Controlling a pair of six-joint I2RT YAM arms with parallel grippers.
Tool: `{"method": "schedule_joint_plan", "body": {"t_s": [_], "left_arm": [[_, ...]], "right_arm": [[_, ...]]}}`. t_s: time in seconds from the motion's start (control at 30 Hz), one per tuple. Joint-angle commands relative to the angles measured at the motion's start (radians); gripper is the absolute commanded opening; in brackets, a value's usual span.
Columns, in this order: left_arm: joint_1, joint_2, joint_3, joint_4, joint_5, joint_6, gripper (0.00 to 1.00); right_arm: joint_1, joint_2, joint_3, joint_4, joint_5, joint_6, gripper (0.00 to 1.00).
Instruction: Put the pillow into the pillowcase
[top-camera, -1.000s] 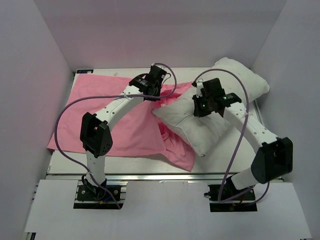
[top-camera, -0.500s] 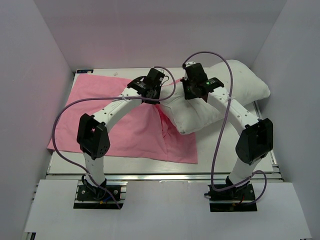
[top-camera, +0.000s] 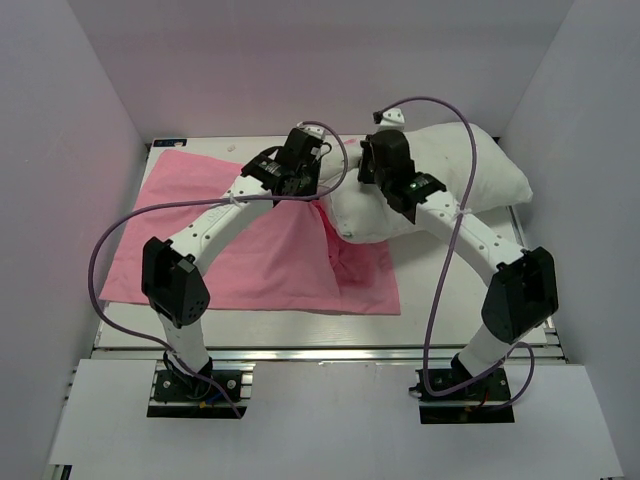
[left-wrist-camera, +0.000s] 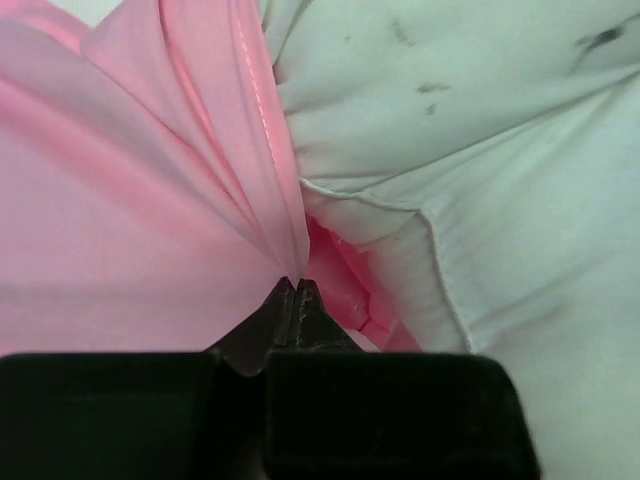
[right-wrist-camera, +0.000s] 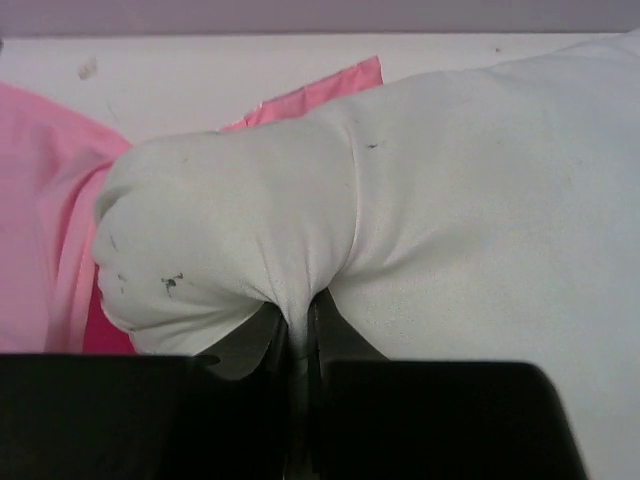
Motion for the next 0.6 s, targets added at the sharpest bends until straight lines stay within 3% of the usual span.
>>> {"method": "schedule_joint_plan", "body": {"t_s": [0.0,0.17,0.33,0.37,0.4,0.47,0.5,0.53,0.57], "left_arm": [[-0.001,-0.088,-0.006,0.008,0.050,-0.013,0.00],[0.001,-0.094,-0.013,-0.001,0.041,-0.027,0.00],[0.021,-0.107,-0.033,-0.006,0.018,-0.041,0.00],[0.027,-0.111,-0.042,-0.001,0.022,-0.041,0.00],[0.041,-0.114,-0.049,0.007,0.029,-0.042,0.00],[0.053,-0.115,-0.074,0.016,0.036,-0.047,0.00],[0.065,-0.115,-0.082,0.022,0.036,-0.048,0.00],[0.070,-0.117,-0.095,0.028,0.045,-0.048,0.00],[0.076,-0.117,-0.103,0.031,0.047,-0.050,0.00]], "right_arm": [[0.041,-0.046,-0.130,0.369,0.114,0.123,0.00],[0.093,0.055,-0.261,0.533,0.266,0.193,0.00],[0.130,0.162,-0.203,0.423,0.185,0.191,0.00],[0.131,0.152,-0.208,0.415,0.116,0.155,0.07],[0.131,0.120,-0.214,0.395,0.079,0.141,0.29],[0.131,0.078,-0.225,0.368,-0.046,0.055,0.57],[0.131,0.035,-0.219,0.298,-0.079,0.029,0.77],[0.131,0.014,-0.208,0.255,-0.110,-0.003,0.88],[0.131,-0.006,-0.177,0.210,-0.146,-0.033,0.89]]}}
